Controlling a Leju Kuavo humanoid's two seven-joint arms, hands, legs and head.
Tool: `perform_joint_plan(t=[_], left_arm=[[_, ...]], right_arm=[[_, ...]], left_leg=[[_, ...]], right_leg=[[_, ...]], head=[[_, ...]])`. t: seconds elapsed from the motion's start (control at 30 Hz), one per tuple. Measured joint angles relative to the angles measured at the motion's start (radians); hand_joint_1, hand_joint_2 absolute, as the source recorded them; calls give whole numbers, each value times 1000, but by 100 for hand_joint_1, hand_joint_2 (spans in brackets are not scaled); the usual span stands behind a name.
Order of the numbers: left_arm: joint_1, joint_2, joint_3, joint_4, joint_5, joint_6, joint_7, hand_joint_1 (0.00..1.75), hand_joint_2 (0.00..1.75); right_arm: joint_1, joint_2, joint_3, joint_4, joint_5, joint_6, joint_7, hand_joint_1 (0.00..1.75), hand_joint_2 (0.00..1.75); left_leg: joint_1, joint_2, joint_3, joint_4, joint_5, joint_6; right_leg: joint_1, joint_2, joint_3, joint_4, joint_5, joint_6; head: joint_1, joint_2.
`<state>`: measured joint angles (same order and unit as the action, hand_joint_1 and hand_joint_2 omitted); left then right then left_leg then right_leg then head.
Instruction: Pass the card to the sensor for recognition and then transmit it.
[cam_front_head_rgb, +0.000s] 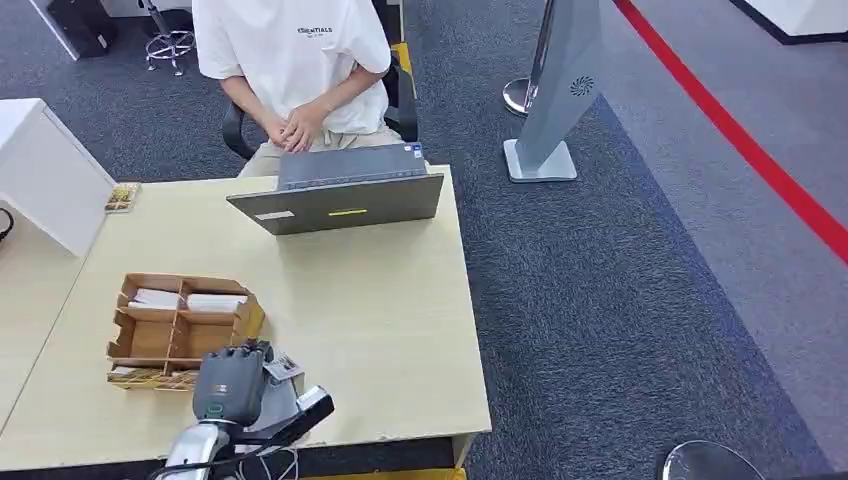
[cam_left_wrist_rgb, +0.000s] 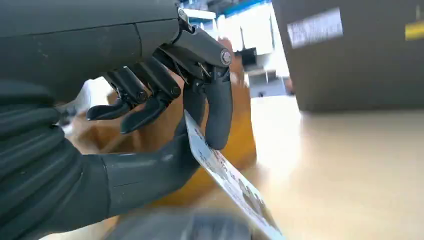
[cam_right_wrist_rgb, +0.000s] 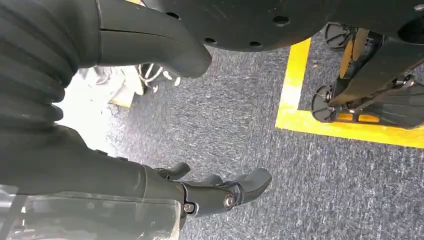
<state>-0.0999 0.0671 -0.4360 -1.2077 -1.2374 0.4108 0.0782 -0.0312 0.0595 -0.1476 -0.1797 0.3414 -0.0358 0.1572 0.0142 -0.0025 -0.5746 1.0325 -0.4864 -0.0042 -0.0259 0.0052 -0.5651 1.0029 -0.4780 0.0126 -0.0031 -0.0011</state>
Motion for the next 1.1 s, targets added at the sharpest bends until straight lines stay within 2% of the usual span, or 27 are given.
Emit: perform_joint_plan(t=[0.17,0.37,0.5,0.77,1.1], left_arm=[[-131,19,23,-41,-50,27,-1,175,175],[-266,51,70,-75,-91,173,-30,175,175],[-312,68,93,-90,-117,213,-51,175,175],[-402,107,127,-95,-164,216,-55,175,175],[-502,143,142,-53,-191,214,-53,175,175]], right_arm=[[-3,0,2,0,19,2,2,0,175],[-4,1,9,0,48,15,10,0,175],[-5,3,11,0,58,18,10,0,175],[-7,3,17,0,71,21,10,0,175],[-10,3,17,0,80,30,10,0,175]], left_leg=[[0,-1,0,0,1,1],[0,-1,0,0,1,1],[0,-1,0,0,1,1],[0,-1,0,0,2,1],[0,-1,0,0,2,1]], right_leg=[[0,-1,0,0,1,0],[0,0,0,0,2,1],[0,0,0,0,2,1],[0,0,0,0,2,1],[0,0,0,0,2,1]], head=[[0,0],[0,0],[0,0],[0,0],[0,0]])
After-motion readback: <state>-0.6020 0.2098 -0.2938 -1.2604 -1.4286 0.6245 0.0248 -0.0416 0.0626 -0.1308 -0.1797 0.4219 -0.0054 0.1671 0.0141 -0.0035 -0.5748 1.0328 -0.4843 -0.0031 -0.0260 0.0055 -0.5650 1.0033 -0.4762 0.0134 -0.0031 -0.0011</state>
